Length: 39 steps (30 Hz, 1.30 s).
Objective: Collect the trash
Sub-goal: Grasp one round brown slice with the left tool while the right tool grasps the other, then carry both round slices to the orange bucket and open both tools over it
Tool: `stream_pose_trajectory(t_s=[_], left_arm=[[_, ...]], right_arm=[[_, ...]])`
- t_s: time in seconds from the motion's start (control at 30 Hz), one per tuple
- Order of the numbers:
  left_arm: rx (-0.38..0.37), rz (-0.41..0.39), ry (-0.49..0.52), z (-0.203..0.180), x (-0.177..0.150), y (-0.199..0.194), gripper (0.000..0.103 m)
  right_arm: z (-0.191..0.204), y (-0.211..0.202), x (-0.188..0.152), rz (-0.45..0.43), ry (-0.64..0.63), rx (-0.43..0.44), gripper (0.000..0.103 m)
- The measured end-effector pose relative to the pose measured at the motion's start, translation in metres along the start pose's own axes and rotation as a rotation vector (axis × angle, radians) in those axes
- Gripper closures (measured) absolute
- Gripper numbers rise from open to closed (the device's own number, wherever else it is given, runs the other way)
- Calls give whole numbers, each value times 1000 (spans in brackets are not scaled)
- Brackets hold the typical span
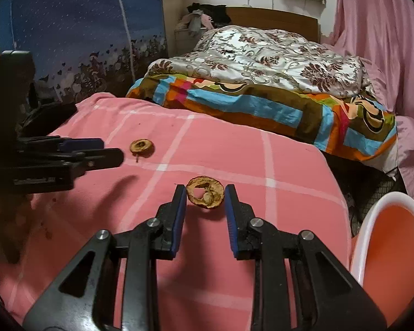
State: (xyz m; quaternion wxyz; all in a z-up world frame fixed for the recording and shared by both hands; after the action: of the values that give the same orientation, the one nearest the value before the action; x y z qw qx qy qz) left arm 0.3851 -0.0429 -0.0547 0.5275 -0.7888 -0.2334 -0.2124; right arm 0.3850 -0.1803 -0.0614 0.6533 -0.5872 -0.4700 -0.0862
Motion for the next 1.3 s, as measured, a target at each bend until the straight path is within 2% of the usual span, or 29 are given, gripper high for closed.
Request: stream_pose_trajectory(t_s=[0.1, 0.17, 0.3, 0.37, 0.53, 0.67, 0.87, 1.03, 1.17, 1.2, 1.3], left_arm=[[-4, 19, 12, -13, 4, 13, 54], [9, 38, 9, -16, 6, 22, 63], [24, 51, 1, -17, 10, 33, 69], [22, 55, 3, -19, 11, 36, 80], [23, 42, 7, -21, 9, 32, 80], [19, 17, 6, -26, 5, 20, 80], [-8, -87, 35, -42, -1, -17, 80], [-45, -191, 61, -62, -1, -52, 80], [-80, -313, 100, -84, 2, -87, 80], [-99, -363, 110, -91, 3, -98, 80], [-148, -448, 134, -108, 4, -122, 80]], right_arm=[[0, -1, -1, -3, 5, 2, 68], [1, -2, -2, -2, 3, 3, 68], [2, -2, -4, -5, 8, 9, 68], [2, -3, -4, -11, 11, 9, 68], [2, -11, -3, -46, 17, -2, 68], [1, -28, 0, -122, 17, -22, 68], [-6, -70, 9, -288, 37, -76, 68], [-13, -112, 16, -437, 40, -153, 68], [-20, -144, 17, -539, 66, -190, 68], [-22, -153, 17, -567, 75, -200, 68], [-28, -179, 16, -639, 84, -231, 68]])
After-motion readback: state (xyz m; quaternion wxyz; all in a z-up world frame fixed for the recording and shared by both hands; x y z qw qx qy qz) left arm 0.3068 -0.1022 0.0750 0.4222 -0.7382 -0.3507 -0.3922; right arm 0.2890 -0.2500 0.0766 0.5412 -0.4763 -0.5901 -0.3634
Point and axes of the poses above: each gripper's, at about its wrist camera, not at the fingertips, and y roughly the way its jaws point, z to its left, x to its top, the point moved 8 cm from there along y, roughly the way its jaws point, and after that the axes turned 14 degrees about -y, right-handed, at the moved point
